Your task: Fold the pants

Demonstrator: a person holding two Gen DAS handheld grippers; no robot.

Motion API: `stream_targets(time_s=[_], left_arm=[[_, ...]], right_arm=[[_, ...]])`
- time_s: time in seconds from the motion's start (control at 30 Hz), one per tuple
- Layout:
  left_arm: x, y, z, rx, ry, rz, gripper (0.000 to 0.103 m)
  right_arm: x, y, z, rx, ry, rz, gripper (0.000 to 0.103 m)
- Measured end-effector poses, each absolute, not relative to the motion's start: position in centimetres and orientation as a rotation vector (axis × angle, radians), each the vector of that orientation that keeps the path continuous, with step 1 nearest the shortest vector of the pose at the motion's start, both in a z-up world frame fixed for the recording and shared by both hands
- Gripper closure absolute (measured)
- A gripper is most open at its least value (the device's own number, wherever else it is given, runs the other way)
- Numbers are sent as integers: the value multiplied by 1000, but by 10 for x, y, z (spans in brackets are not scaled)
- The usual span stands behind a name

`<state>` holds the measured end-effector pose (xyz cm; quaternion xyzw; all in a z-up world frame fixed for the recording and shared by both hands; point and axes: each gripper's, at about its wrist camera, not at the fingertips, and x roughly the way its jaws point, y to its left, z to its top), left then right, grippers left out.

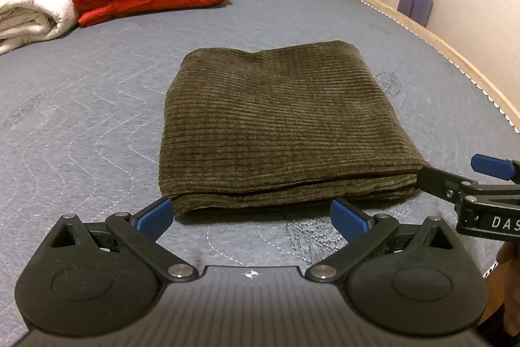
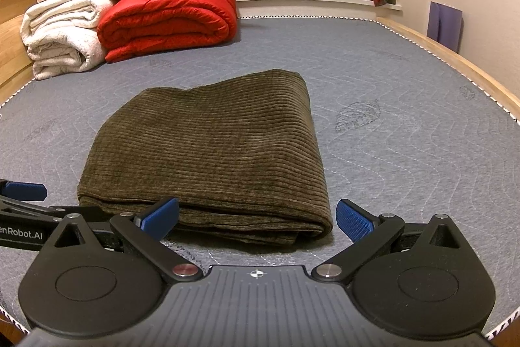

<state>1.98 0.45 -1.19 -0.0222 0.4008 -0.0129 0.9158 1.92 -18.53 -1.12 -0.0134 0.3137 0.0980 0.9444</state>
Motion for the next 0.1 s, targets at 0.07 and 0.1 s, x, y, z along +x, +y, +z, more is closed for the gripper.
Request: stream_targets(time_s=[0.07,0.1], left_arm=[[20,5,-12,-50,826,-32,0],[20,5,-12,-52,827,-35,0]], right_arm=[[19,-185,-11,-28,640,200,1],[19,-185,-12,-29,640,200,1]])
